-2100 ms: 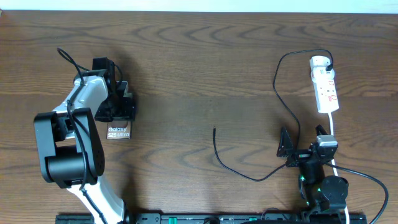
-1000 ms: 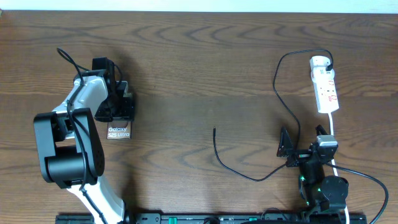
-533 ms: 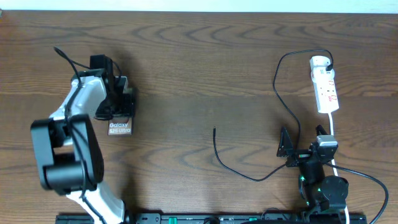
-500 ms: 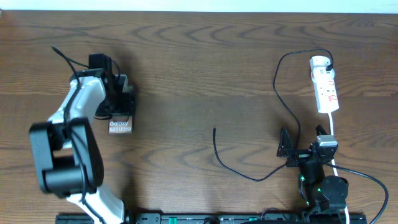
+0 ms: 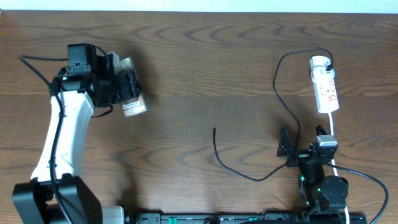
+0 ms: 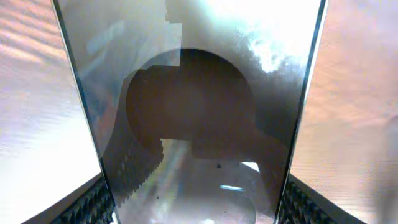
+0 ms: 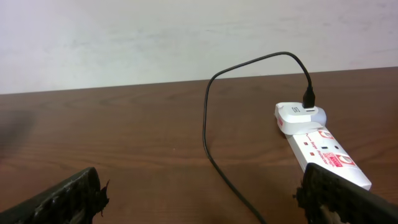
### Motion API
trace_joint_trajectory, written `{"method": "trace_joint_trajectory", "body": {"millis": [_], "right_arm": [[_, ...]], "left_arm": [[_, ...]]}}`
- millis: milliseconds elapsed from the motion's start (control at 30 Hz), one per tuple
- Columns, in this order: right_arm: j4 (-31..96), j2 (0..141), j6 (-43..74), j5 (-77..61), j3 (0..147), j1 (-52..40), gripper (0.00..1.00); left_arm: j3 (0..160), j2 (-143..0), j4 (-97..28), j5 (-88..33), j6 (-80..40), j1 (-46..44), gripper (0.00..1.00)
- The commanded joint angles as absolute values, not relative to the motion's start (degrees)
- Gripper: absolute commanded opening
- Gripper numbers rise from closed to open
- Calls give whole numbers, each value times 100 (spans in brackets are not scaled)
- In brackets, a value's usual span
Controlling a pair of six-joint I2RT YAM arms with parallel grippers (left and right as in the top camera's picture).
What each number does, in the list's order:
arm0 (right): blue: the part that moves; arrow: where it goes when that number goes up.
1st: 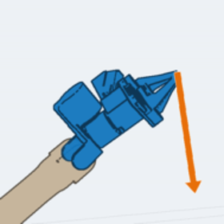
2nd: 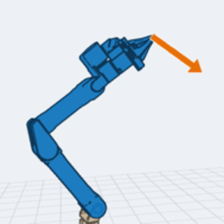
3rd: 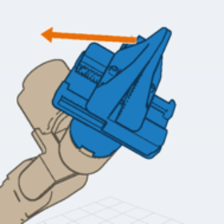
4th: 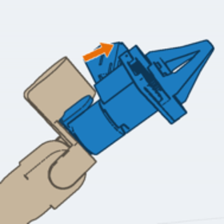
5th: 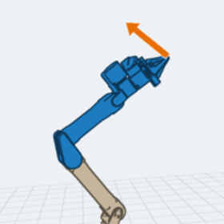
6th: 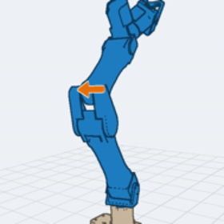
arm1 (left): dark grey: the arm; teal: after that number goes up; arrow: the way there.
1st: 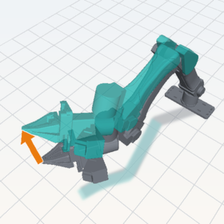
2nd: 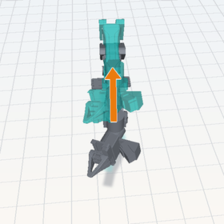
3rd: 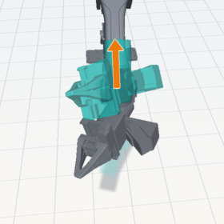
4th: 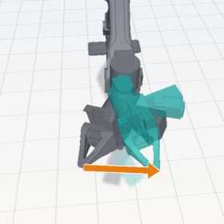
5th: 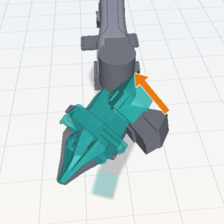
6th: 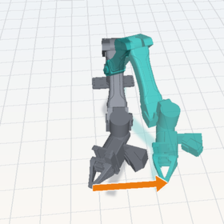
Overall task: Plug charger to phone and switch on socket
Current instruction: 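Lift the phone with the left gripper and tilt it upright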
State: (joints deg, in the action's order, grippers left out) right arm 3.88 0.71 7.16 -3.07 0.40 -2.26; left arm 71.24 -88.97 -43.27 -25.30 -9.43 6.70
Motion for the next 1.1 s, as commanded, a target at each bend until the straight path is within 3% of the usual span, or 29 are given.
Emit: {"method": "trace_joint_trajectory", "body": {"millis": [0,433,700,1067], "right_arm": [[410,38,676,-336,32,-191,99],[410,38,676,-336,32,-191,99],[412,38,676,-336,32,-191,99],[410,38,676,-336,32,-191,99]], "left_arm": [[7310,-8698,-4316,-3625,-2467,698,7],[7310,-8700,-4316,-8208,-5096,1562,7],[7310,-8700,-4309,-8617,-6615,1719,7],[7310,-8700,-4185,-8477,-6632,1717,7]]}}
